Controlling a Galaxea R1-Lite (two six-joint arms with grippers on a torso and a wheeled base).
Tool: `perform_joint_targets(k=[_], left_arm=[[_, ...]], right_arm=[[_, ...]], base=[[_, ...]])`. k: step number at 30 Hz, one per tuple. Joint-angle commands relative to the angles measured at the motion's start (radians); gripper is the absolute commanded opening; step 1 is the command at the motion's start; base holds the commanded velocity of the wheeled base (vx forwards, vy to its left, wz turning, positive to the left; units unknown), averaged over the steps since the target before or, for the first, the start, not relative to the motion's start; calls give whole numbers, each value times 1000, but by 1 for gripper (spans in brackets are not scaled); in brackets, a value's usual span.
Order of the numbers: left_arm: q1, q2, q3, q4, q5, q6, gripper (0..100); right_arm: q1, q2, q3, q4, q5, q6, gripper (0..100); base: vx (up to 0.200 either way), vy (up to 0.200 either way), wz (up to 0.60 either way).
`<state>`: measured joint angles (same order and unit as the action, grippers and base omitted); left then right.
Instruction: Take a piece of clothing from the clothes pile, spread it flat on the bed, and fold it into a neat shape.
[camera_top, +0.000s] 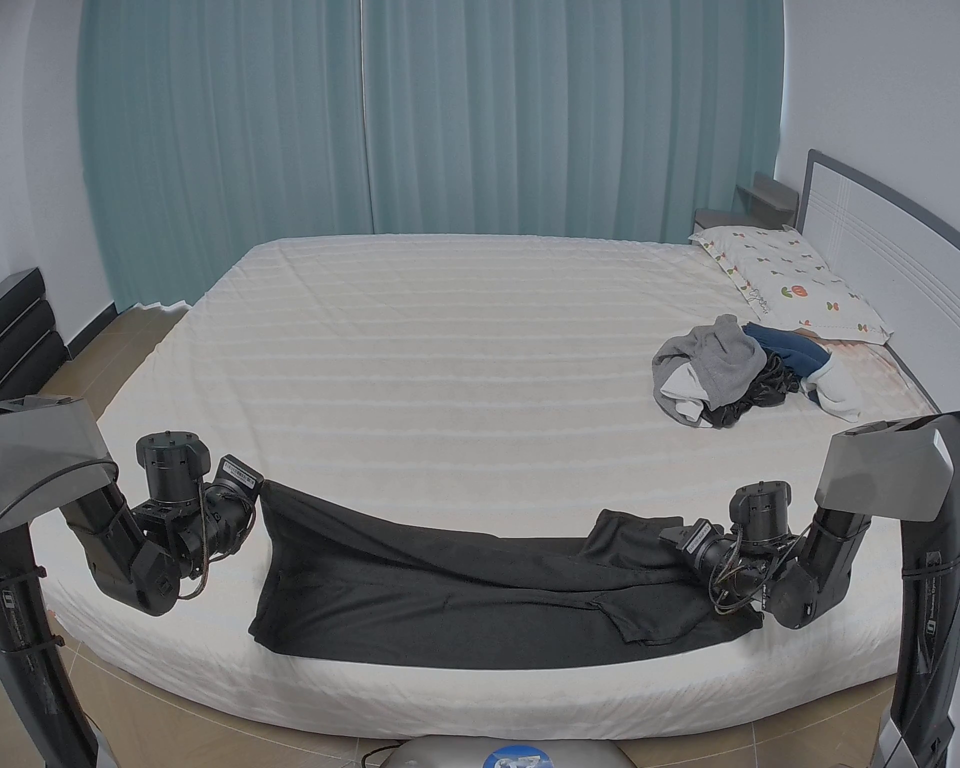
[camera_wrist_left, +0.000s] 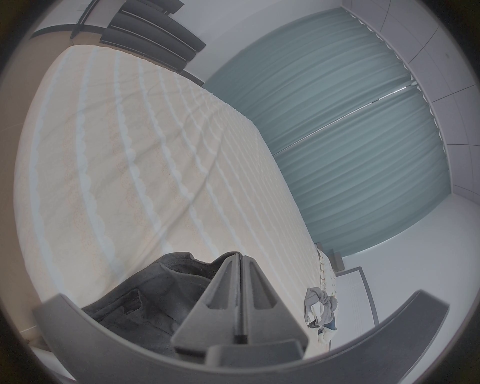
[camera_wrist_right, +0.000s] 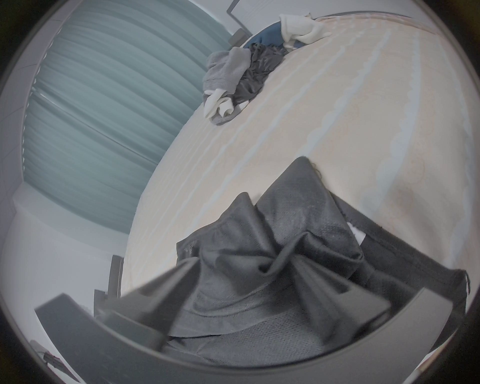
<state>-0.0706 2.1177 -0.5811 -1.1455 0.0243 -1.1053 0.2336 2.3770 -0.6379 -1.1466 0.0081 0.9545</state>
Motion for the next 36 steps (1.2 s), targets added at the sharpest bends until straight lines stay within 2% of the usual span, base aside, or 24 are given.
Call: perform_joint_targets(k=[1,9,14,21,22,27,33,36], left_arm=[[0,1,0,0,0,-1,0],[0,1,-2,0,0,-1,0],[0,-1,-6,-2,0,1,0],[2,1,-20,-2,2,1,0],[2,1,-22,-2,2,1,0],[2,1,-43,-2,3,-1,0],[17,4,-86,-6,8,-8,0],[18,5,-89,-8,6,-10,0]], right_arm=[[1,-5,-26,31,-11,12,0],[-2,-38,-31,65,-14,18,0],[-17,-91,-48,57,-14,92,0],[-42,-119,-52,19,-14,125,0],[-59,-127,-48,-28,-14,136,0],[-77,-137,-42,-79,-11,139,0],[-82,-137,-20,-255,-14,141,0],[-85,-133,-20,-272,-14,141,0]], base=[[0,0,0],[0,0,0],[0,0,0],[0,0,0],[0,0,0],[0,0,0],[0,0,0],[0,0,0]])
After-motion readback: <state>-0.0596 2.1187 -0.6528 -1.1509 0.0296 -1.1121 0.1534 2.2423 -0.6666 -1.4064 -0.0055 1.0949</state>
